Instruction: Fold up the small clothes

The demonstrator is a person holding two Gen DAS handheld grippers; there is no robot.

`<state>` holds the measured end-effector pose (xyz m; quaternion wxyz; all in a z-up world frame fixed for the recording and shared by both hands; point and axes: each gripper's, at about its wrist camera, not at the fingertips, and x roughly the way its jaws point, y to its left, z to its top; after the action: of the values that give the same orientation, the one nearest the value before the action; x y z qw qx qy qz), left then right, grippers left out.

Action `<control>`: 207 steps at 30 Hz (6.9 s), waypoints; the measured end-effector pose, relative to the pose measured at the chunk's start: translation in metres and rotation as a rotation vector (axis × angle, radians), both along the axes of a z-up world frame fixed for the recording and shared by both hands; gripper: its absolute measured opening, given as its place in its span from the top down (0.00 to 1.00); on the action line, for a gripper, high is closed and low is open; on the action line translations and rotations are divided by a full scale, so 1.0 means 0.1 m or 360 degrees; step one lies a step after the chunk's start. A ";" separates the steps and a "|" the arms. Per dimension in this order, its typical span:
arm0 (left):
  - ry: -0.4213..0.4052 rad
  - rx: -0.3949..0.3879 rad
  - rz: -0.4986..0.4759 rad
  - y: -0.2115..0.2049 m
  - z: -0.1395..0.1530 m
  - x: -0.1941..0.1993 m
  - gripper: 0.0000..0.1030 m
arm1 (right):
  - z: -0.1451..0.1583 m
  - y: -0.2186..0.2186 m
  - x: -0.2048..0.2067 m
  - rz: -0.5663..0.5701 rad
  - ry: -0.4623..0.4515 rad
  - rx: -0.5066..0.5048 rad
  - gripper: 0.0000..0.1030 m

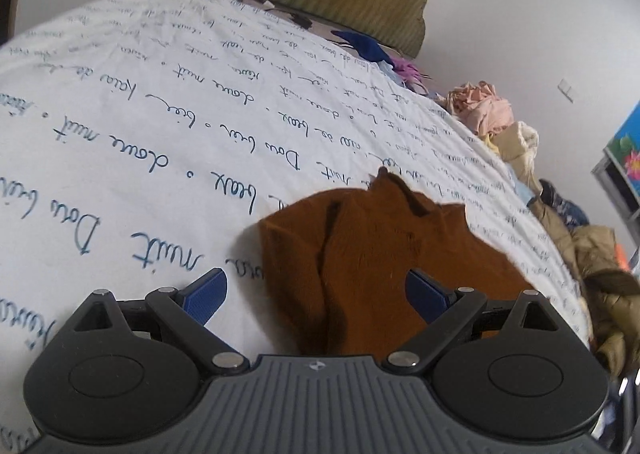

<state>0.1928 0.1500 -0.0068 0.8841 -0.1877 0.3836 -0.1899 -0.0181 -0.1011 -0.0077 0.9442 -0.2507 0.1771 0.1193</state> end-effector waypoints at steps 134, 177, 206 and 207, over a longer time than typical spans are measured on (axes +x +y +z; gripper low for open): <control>-0.0650 0.0868 -0.0362 -2.62 0.10 -1.16 0.18 | -0.58 -2.91 0.27 -0.0423 0.0489 0.1978 0.44; -0.1122 0.0982 -0.0366 -2.71 0.29 -1.81 0.03 | -0.09 -2.65 0.82 -0.0551 0.0428 0.1351 0.43; -0.0740 0.0946 -0.0363 -2.88 -0.22 -1.26 0.03 | -0.20 -2.43 0.98 -0.0663 0.0429 0.0859 0.23; -0.0746 0.0932 -0.0349 -2.84 -0.20 -1.26 0.03 | -0.24 -2.52 0.97 -0.0715 0.0424 0.0908 0.21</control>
<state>0.0668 -0.1335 -0.0268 0.9384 0.1632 0.2270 -0.2033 0.0789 -0.3526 -0.0317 0.9473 0.0848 0.3085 -0.0146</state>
